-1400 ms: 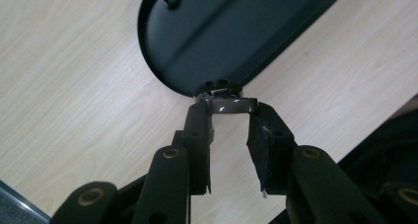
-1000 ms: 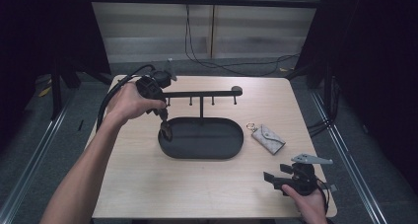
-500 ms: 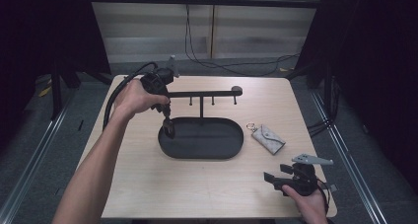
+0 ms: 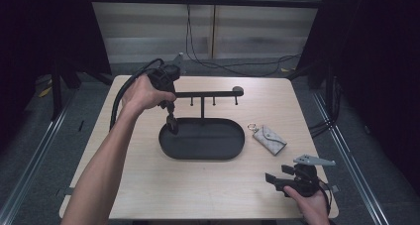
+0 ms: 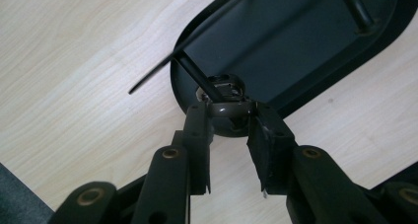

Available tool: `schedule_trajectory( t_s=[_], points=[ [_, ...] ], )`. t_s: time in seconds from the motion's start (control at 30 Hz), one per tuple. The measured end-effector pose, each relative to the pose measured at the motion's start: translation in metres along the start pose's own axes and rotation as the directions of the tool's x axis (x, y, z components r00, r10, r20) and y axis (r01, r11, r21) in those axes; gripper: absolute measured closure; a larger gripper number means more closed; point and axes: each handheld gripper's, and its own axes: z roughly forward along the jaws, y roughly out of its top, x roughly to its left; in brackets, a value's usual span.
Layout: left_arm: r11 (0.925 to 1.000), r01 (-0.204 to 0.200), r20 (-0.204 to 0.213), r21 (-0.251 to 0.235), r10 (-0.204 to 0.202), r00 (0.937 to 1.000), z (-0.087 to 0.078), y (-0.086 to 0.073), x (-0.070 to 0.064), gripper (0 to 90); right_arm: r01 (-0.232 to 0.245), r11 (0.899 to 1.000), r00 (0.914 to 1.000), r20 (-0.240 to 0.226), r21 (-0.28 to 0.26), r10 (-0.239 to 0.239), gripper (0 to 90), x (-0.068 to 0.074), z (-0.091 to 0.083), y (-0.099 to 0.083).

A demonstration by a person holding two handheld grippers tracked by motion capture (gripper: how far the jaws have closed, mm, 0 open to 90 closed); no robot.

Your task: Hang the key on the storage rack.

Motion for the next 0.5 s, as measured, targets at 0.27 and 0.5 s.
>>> schedule_trajectory(
  t_s=[0.27,0.5],
  points=[
    [0.9987,0.051,-0.009,-0.005,-0.051,0.9986,0.0032,0.0042,0.0002,70.5,0.001,1.000,1.0000,-0.003,0.002,-0.001,21.4,0.0003,-0.0001,0.0001],
    [0.9964,0.078,-0.029,-0.033,-0.079,0.9965,0.0042,0.0042,-0.0001,68.1,0.002,1.000,1.0000,-0.009,0.002,-0.002,21.4,0.0003,0.0004,0.0002]
  ],
)
